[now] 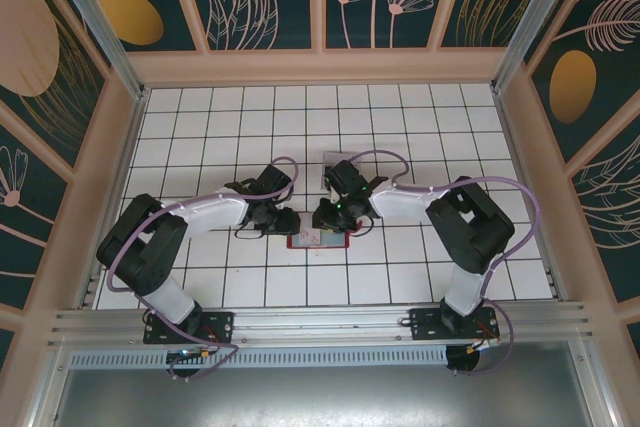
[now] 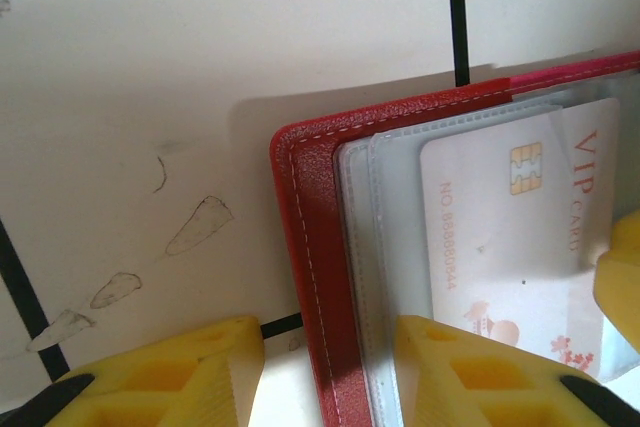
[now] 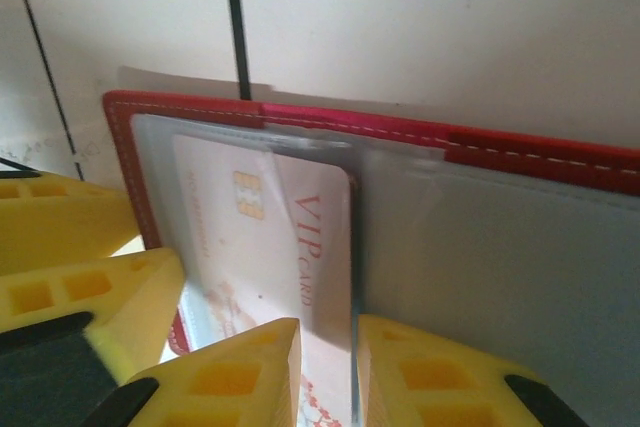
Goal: Take the credit cards out of the card holder
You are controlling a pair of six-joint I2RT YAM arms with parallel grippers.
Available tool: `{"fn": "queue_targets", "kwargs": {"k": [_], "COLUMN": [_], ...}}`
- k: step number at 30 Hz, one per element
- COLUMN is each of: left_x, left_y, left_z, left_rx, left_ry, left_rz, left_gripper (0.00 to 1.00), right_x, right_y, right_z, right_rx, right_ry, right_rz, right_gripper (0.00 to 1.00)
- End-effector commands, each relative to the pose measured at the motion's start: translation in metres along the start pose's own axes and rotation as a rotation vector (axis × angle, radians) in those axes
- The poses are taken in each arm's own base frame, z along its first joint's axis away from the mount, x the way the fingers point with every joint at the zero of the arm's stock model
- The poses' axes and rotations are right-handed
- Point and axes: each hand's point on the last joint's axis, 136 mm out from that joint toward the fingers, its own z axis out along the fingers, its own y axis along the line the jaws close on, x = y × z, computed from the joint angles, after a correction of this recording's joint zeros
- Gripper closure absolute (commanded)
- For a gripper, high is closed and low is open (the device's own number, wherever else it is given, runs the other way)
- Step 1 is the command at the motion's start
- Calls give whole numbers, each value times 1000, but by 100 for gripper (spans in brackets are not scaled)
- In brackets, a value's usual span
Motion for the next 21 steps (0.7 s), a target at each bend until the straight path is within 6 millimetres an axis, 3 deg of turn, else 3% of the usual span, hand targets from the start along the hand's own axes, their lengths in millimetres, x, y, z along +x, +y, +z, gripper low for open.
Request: {"fn": "queue_targets", "kwargs": {"k": [1,21], "left_x": [23,26], "left_y": [21,22], "left_z": [12,14], "left_rx": [-82,-81], "left_ry": [83,93], "left_rz": [-1,-6], "left_gripper": [59,60], "right_x": [3,8], "right_y": [-12,5], "right_z": [6,9], "right_rx": [24,-110], "right_ry": [11,28], "right_rz": [11,-4], "right_gripper": [78,78]}}
